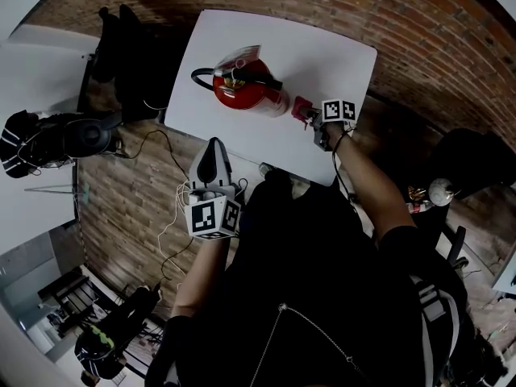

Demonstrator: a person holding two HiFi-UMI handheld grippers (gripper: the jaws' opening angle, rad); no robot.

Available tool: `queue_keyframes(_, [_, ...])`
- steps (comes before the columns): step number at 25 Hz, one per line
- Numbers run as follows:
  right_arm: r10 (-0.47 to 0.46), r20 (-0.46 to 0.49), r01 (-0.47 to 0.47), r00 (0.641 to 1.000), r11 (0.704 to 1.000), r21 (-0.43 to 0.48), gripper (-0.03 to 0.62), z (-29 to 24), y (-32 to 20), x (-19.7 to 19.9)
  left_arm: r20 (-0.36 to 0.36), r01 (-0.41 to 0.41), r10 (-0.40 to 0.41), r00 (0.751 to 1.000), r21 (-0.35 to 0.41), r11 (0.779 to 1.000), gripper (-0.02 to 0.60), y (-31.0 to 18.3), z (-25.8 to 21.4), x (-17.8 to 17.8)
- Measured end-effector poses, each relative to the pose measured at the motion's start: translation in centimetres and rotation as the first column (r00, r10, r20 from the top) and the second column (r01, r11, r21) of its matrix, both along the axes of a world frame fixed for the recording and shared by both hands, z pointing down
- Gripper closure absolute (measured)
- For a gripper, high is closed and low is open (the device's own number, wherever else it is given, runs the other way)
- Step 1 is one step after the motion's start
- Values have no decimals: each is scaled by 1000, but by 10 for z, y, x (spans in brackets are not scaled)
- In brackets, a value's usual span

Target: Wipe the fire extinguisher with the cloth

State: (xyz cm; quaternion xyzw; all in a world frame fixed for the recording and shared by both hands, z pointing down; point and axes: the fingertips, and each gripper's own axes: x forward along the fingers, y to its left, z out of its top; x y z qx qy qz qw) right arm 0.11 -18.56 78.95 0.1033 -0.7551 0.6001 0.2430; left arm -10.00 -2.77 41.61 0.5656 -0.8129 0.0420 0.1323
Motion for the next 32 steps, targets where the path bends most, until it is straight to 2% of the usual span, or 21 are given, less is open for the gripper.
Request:
queue_keyframes(8, [16,-43,-17,999,999,-35,493,24,19,-12,-9,25,-25,1000,-18,1000,572,16,3,-15])
queue_keyframes(14, [72,-66,-74,995,997,-25,493,37,20,-22,-8,58,-58,998,-33,998,572,32,9,-28])
queue_keyframes(20, [127,-50,-129,991,991,-27,493,34,22,-29,-15,74,-75,997,-39,996,572,44,10,-35])
queue_keyframes(32, [134,2,-134,991,991,-30,493,7,21,-29,-25,41,-41,999,-23,999,571,38,12,-39])
